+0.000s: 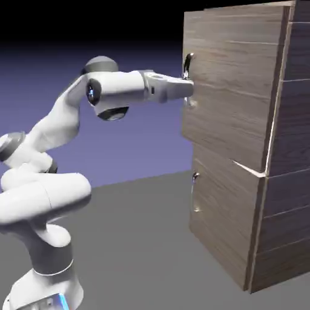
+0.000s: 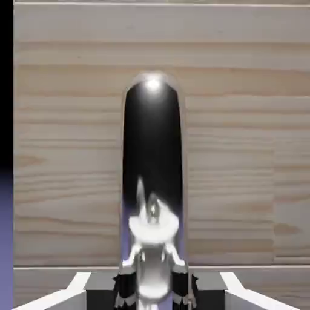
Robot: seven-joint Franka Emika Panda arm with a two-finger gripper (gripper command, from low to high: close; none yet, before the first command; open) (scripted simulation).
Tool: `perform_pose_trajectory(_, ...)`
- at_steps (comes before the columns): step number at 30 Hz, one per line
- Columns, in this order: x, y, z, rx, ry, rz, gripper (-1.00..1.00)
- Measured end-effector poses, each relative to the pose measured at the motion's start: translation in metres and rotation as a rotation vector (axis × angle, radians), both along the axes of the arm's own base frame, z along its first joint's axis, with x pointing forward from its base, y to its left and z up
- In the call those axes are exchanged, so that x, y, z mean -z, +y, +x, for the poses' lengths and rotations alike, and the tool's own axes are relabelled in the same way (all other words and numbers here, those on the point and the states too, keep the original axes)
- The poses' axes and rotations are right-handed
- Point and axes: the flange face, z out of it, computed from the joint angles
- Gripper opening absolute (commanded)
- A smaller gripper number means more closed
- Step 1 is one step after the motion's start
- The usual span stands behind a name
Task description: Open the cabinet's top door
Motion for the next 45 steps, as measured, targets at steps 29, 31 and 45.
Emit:
perform_pose_trajectory(29, 0.000, -0.202, -0.108, -0.741, 0.000, 0.000, -1.00)
perform_pose_trajectory(31, 0.000, -0.216, -0.109, -0.787, 0.000, 0.000, -1.00)
perform_pose_trajectory(45, 0.000, -0.325, -0.099, -1.134, 0.000, 0.000, -1.00)
